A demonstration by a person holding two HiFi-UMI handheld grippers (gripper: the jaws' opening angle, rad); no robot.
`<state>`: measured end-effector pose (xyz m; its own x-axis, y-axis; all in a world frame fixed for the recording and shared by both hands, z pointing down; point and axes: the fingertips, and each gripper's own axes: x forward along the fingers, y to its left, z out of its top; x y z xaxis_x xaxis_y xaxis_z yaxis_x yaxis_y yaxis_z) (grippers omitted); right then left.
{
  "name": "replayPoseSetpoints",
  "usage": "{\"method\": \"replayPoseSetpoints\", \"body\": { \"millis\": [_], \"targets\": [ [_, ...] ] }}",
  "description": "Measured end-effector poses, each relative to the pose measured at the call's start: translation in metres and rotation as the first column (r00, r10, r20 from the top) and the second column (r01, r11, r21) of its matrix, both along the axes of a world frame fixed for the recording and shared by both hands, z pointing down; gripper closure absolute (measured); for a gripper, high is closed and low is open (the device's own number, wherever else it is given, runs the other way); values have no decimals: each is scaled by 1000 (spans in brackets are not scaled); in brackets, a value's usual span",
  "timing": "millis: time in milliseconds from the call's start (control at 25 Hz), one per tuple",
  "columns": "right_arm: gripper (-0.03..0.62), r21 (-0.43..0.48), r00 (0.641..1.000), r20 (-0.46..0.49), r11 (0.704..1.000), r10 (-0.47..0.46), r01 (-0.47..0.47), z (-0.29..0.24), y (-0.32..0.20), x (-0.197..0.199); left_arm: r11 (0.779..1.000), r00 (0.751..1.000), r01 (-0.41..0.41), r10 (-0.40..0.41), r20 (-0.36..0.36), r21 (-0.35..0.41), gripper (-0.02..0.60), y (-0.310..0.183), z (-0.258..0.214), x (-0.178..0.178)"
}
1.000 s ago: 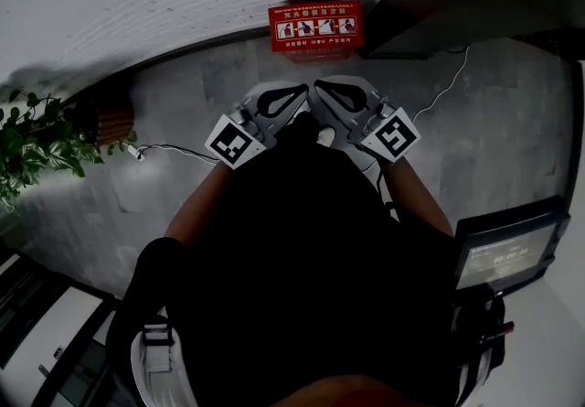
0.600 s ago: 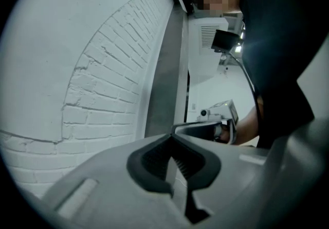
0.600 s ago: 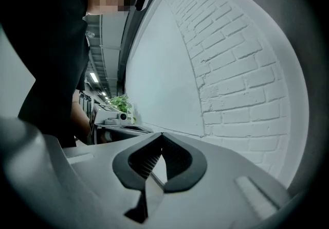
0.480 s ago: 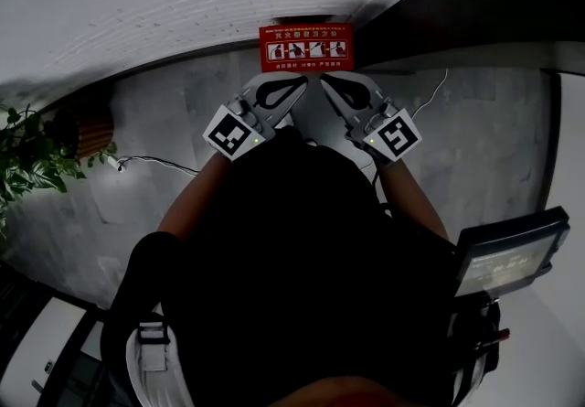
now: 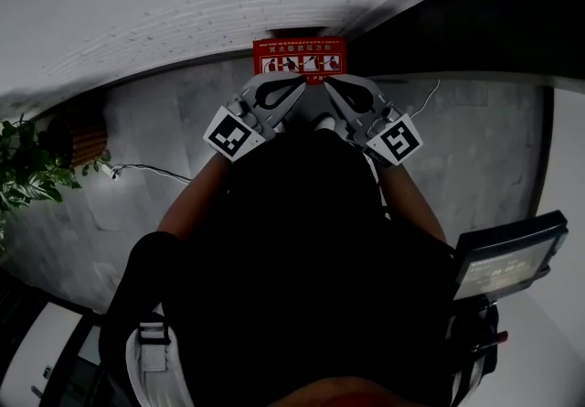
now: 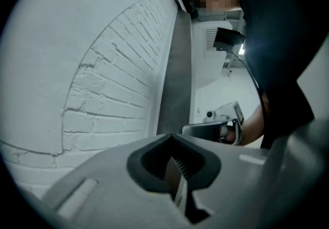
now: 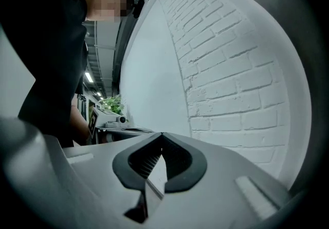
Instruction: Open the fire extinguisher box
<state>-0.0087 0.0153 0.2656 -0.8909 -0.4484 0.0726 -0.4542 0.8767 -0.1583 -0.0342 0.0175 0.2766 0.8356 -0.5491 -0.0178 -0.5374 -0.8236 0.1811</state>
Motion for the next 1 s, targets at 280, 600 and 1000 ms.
{"method": "replayPoseSetpoints", "body": {
  "millis": [280,600,1000],
  "targets": [
    [586,3,996,12,997,-83,83,4,-28,34,995,994,102,-102,33,-20,580,-24,10,32],
    [586,-40,976,87,978,-198,202,23,-47,49,971,970,235,-232,74,-42,580,-45,24,57],
    [585,-95,990,55,986,-132,137,83,-65,30,961,966,250,-239,97,-120,580,-56,86,46]
  ]
}}
